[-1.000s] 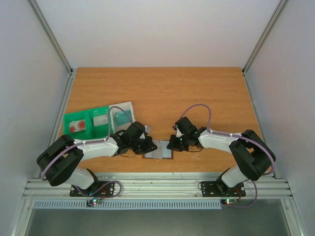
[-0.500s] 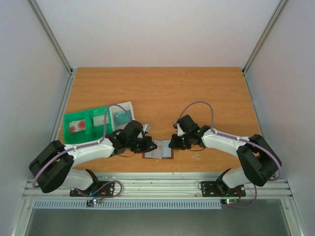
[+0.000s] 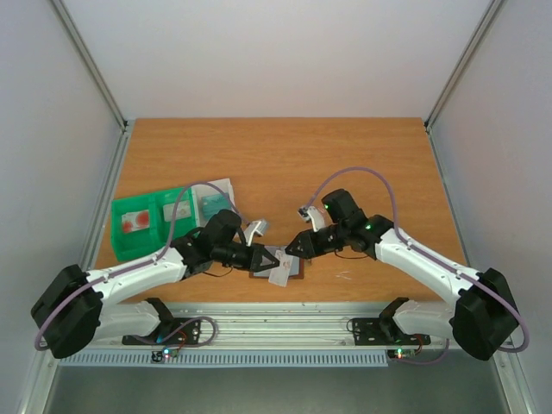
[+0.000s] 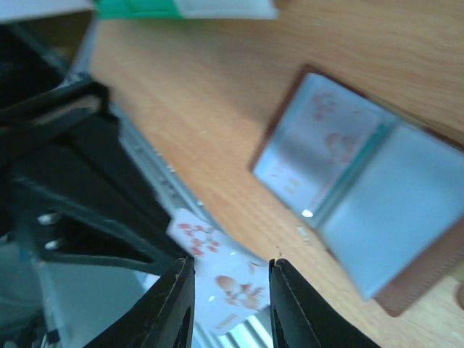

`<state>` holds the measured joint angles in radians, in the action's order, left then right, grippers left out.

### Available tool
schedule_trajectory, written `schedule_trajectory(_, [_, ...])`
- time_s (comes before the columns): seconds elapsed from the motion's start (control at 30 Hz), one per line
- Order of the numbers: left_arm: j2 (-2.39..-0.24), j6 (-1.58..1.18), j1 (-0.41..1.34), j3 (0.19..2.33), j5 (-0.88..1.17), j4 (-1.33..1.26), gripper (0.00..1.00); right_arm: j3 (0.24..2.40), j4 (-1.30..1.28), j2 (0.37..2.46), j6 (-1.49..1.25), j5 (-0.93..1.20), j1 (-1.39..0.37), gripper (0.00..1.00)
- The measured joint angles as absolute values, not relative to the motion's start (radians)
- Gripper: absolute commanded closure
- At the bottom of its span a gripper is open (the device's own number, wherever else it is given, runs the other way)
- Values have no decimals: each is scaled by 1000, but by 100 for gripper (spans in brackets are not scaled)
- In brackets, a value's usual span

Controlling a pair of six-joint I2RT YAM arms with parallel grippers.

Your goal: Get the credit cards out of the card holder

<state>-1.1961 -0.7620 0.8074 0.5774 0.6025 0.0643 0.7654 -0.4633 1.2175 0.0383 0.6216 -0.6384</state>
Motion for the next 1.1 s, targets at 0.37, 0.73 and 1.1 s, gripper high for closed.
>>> schedule_trajectory(0.37, [-1129,-713,807,551,757,26,100,866,-592,1183,141,775,-638,67])
schedule_trajectory(0.73, [-1124,-713,807,532,850,-67,100,870,-655,1185,178,837,-638,69])
schedule_trajectory(1.1, [-1114,-686,807,529,867,-59,94,871,-657,1194,195,891,-635,99])
